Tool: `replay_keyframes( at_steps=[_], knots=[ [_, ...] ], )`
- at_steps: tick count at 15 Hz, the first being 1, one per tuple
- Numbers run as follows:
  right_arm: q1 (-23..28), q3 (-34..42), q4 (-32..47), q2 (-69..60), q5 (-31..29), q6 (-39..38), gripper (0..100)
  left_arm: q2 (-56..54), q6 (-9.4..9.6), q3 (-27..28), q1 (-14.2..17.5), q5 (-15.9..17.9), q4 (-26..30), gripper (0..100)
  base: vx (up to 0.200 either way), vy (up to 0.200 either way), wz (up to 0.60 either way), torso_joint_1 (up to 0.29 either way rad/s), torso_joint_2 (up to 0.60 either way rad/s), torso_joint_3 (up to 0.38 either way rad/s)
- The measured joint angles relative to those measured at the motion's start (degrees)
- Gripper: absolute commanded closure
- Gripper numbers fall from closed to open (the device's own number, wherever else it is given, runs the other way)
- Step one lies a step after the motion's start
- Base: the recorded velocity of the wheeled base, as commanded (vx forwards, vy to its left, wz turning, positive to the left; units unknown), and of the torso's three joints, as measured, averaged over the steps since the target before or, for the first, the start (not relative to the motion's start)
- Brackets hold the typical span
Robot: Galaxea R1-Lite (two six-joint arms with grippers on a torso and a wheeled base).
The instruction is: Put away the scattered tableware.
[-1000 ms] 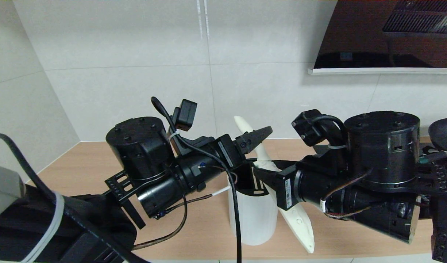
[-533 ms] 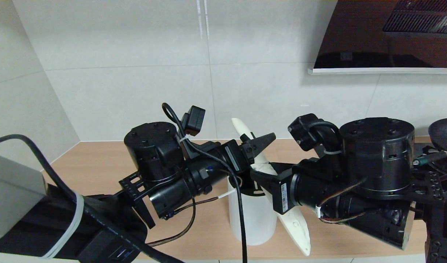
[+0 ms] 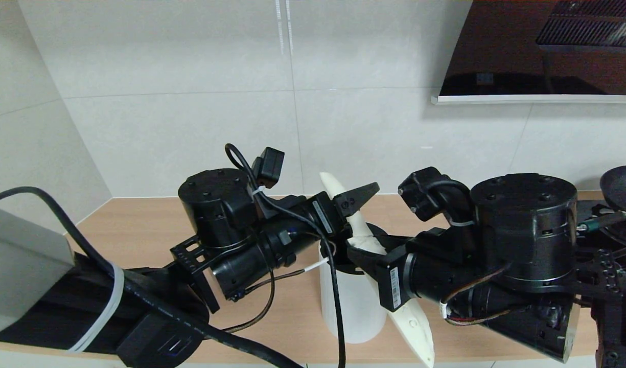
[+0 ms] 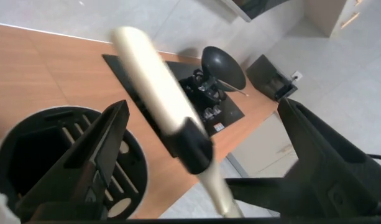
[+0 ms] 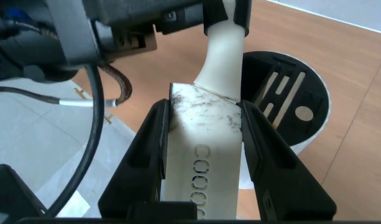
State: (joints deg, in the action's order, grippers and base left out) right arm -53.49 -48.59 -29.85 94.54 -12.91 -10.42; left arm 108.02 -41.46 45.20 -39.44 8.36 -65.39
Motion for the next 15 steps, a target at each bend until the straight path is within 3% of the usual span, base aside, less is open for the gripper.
replay_keyframes(
  at_steps=[10, 11, 13, 15],
  knots=[
    [0.0, 0.1, -0.1, 0.0, 0.0, -0.1, 100, 0.4, 0.07, -0.3, -0.2, 0.0, -0.3, 100, 0.0, 0.0, 0.0, 0.0, 0.0, 0.0],
    [0.0, 0.1, -0.1, 0.0, -0.1, -0.1, 0, 0.3, 0.05, -0.3, -0.2, -0.1, -0.3, 100, 0.0, 0.0, 0.0, 0.0, 0.0, 0.0],
    [0.0, 0.0, -0.3, 0.0, -0.1, -0.2, 0, 0.0, 0.68, -0.2, -0.9, -2.2, -0.1, 100, 0.0, 0.0, 0.0, 0.0, 0.0, 0.0],
    [0.0, 0.1, -1.8, 0.0, -0.3, -0.2, 0, -1.2, 5.55, -0.1, -2.1, -4.3, -0.2, 100, 0.0, 0.0, 0.0, 0.0, 0.0, 0.0]
  ],
)
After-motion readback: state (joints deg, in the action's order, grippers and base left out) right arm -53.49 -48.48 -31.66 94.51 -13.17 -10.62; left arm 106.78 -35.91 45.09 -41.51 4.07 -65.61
